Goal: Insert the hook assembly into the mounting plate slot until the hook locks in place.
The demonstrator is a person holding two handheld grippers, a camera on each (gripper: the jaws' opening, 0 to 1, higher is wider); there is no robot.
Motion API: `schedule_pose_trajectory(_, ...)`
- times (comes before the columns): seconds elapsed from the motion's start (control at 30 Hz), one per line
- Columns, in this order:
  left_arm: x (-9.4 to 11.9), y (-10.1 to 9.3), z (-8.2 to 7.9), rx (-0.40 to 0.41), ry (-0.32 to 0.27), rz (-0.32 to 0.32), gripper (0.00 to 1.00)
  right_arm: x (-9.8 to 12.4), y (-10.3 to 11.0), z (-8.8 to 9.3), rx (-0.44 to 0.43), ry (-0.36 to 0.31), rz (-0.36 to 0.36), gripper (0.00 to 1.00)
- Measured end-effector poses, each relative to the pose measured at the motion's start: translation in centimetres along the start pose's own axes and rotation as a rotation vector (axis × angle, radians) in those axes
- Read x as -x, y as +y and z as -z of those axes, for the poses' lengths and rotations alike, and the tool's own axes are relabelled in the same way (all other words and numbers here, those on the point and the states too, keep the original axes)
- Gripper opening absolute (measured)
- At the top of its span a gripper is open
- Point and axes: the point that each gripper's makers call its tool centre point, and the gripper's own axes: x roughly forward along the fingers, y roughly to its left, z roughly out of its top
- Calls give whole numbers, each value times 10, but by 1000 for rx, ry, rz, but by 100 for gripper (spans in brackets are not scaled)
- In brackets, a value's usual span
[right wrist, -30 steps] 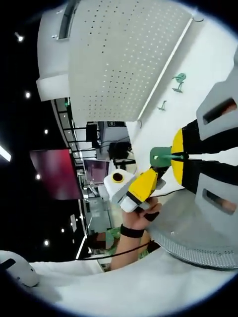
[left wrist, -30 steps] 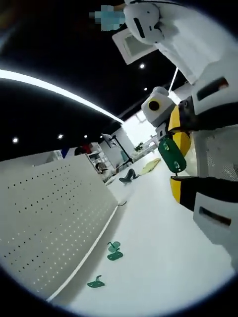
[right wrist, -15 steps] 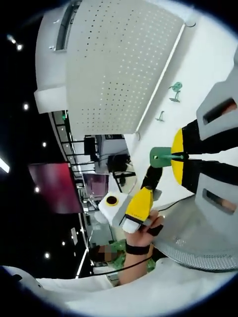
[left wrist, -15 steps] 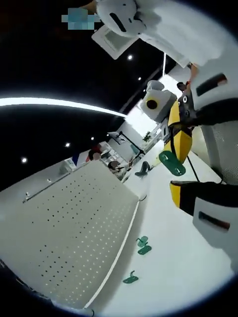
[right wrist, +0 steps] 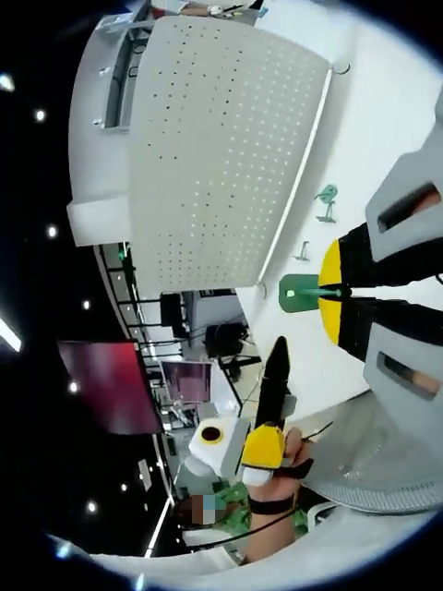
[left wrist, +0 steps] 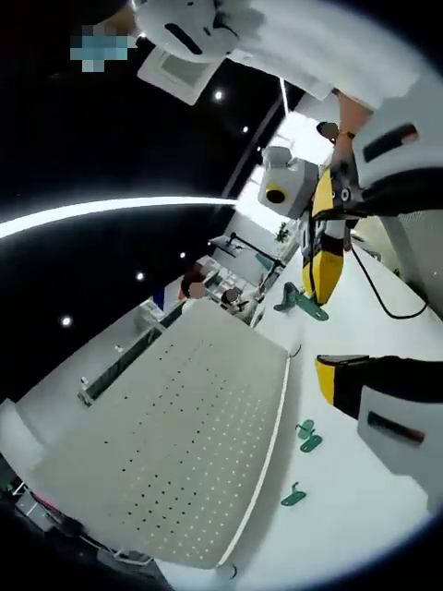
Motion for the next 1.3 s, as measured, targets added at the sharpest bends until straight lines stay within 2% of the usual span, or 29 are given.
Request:
schedule_pose_trajectory(0.1,4,2,-16,-20,-76,-26,69,-1,-6,-4,-15,-10,30,1)
schedule_pose_trajectory(0.27,10,2,-24,-84,-73,-65,75,-5,-17,-14,-40,-28,70,1)
schedule_pose_trajectory(0.43,18,6,-32,-197,-74,-121,77,-7,-28,-26,-39,-45,109,1)
schedule_pose_trajectory(0.6,24,11,-30,-246,-54,-161,82,-9,-38,-33,-40,-46,145,1)
schedule_pose_trajectory(0.8,29,14,-22,-260,-35,-167,83,-9,-55,-38,-70,-47,198,1)
schedule_pose_trajectory(0.83,30,16,-18,-285,-8,-174,83,-10,-57,-38,-79,-47,198,1)
schedule_pose_trajectory(1.0,28,17,-15,-297,6,-159,85,-9,-74,-43,-78,-37,251,1)
schedule_pose_trajectory(1.3,21,21,-15,-321,26,-137,87,-5,-107,-67,-68,-67,338,1)
